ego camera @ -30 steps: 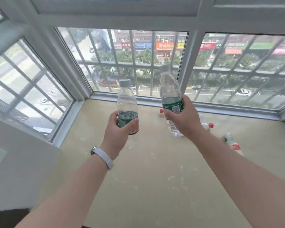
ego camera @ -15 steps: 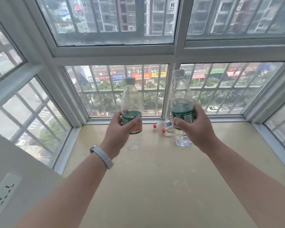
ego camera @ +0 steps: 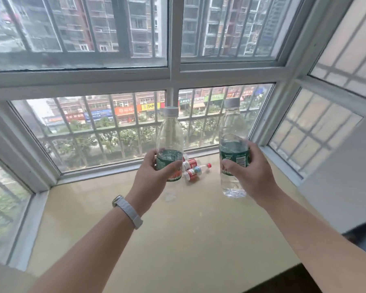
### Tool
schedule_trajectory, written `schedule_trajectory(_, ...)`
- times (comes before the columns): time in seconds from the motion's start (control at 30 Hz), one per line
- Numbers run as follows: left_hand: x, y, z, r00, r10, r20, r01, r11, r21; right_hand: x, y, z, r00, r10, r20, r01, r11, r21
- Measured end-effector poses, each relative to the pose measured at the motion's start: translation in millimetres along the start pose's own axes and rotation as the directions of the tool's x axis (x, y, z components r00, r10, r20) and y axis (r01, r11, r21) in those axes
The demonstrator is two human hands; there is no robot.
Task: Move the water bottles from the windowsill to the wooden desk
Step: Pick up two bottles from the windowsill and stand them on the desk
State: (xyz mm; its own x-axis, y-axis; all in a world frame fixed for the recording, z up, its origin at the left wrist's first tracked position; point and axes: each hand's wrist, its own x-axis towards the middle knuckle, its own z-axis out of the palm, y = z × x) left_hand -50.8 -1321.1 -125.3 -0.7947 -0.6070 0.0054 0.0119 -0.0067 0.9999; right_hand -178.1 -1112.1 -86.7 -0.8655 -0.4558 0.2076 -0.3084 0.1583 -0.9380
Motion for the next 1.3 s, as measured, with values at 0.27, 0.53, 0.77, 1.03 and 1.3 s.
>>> schedule_trajectory(0.27, 9.1, -7.3, 105.2, 0.980, -0.018, 0.196, 0.022, 1.000, -0.018, -26.9, 17.8, -88.2, 0.978, 0.065, -0.198, -0.075, 0.996, -0.046)
schedule_trajectory(0.53, 1.1, -3.6, 237.6, 0.943, -0.037, 0.330, 0.033, 0.999, 0.018, -42.2, 57.9, -197.4, 0.939, 0.111, -0.324, -0.131, 0.991, -0.040)
schedule_trajectory(0.77, -1.5, 15.7, 375.3, 0.895, -0.006, 0.446, -0.025, 0.998, 0.062, -56.4, 87.9, -323.3, 0.874, 0.107, -0.474, -0.140, 0.990, -0.035)
schedule_trajectory(1.03, -46.9, 20.9, 556.1, 0.727, 0.053, 0.684, -0.122, 0.991, 0.052, -122.2, 113.3, -468.0, 0.730, 0.081, -0.679, -0.195, 0.976, -0.093)
schedule_trajectory(1.3, -87.9, 26.4, 680.7, 0.535, 0.103, 0.838, -0.235, 0.971, 0.030, -188.1, 131.2, -560.7, 0.503, 0.096, -0.859, -0.318, 0.945, -0.081)
